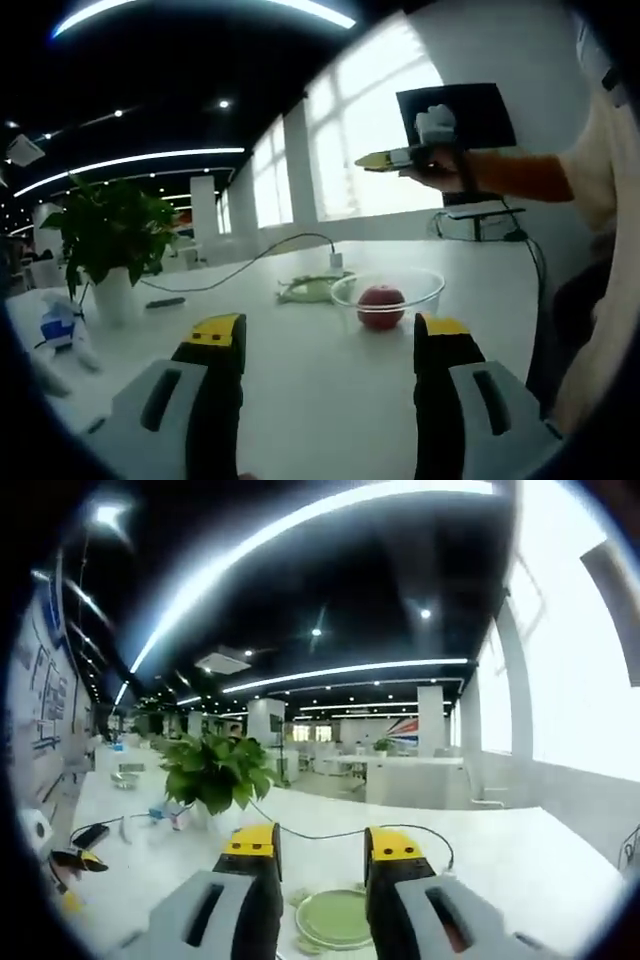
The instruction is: Open container latches remove lid place lid upside down on tabletop take tomato from container place on tabletop
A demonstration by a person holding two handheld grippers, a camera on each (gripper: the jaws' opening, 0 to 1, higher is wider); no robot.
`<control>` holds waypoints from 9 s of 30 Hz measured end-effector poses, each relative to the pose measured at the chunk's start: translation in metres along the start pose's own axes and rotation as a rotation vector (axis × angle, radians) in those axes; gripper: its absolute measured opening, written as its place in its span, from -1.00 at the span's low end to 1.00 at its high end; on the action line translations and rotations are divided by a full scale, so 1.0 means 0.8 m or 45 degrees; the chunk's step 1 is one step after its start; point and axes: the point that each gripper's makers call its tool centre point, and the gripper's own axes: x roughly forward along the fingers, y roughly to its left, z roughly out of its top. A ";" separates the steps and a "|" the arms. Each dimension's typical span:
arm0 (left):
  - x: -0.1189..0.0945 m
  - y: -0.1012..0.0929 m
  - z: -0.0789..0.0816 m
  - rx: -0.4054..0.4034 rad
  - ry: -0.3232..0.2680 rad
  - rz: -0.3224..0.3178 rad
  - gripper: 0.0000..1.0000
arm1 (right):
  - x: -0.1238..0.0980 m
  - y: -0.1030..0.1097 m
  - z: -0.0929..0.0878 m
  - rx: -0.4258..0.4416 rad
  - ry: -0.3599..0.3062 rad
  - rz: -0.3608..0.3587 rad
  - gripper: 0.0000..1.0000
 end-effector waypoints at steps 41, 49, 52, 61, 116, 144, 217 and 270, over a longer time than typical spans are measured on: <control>-0.038 0.053 -0.010 -0.105 -0.076 0.204 0.26 | -0.313 -0.151 -0.179 0.052 0.116 -0.510 -0.33; -0.039 0.057 -0.018 -0.098 -0.056 0.196 0.25 | -0.325 -0.152 -0.199 0.061 0.159 -0.516 -0.33; -0.039 0.057 -0.022 -0.100 -0.046 0.193 0.25 | -0.327 -0.153 -0.200 0.078 0.158 -0.525 -0.33; -0.044 0.064 -0.027 -0.095 -0.035 0.195 0.26 | -0.337 -0.162 -0.190 0.107 0.129 -0.528 -0.33; 0.134 -0.041 0.064 0.412 0.445 -0.780 0.25 | -0.135 0.053 -0.074 -0.483 0.405 0.676 -0.23; 0.194 -0.121 -0.051 0.558 0.899 -0.991 0.21 | -0.066 0.154 -0.232 -0.708 0.793 1.065 -0.12; 0.257 -0.167 0.030 0.797 0.931 -1.001 -0.22 | -0.080 0.085 -0.175 -0.794 0.900 0.931 -0.19; 0.358 -0.392 -0.060 0.842 0.930 -1.367 -0.23 | -0.226 -0.096 -0.295 -0.487 1.060 0.710 -0.19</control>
